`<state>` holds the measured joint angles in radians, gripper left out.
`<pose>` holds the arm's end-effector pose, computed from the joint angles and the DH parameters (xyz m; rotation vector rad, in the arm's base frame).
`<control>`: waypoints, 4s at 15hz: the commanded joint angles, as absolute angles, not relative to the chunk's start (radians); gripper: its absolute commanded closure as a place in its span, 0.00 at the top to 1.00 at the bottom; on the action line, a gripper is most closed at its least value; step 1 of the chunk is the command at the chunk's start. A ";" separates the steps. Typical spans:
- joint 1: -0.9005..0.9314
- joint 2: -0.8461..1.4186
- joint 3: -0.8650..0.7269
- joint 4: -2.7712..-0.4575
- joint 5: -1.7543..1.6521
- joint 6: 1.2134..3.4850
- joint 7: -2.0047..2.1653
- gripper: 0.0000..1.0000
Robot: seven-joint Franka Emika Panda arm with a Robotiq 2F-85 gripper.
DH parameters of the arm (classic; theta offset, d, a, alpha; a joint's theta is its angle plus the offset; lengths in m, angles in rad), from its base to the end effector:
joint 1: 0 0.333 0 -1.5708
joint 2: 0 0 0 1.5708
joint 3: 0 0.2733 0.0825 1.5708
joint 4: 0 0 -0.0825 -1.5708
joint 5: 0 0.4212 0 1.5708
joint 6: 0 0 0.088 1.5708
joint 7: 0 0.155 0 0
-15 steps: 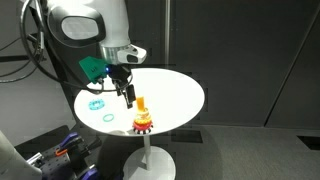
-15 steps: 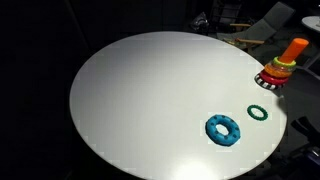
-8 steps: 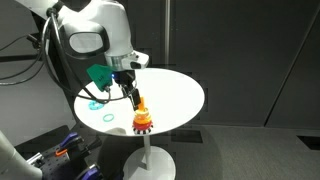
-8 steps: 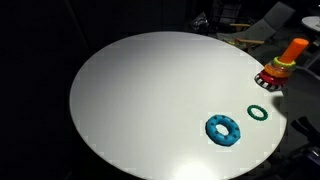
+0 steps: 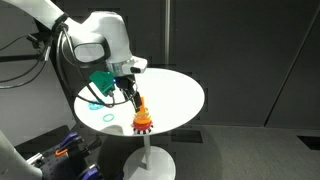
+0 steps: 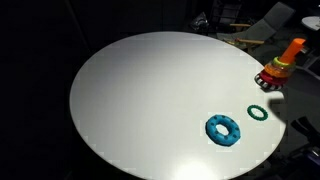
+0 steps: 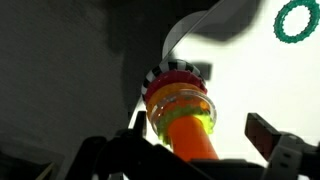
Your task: Put the lime green donut plush toy on the table
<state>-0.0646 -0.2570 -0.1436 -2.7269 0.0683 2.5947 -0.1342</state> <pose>0.4352 -0.0844 0.1961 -3.0747 0.1967 -0.2039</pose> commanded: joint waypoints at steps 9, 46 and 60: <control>-0.059 -0.149 -0.117 -2.737 0.088 2.760 -0.098 1.00; -0.044 -0.251 -0.131 -2.681 0.182 2.631 -0.130 0.38; 0.033 -0.406 -0.133 -2.639 0.256 2.421 -0.142 0.38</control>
<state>0.0074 -0.3950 -0.1278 -2.6464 0.2195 2.4770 -0.1097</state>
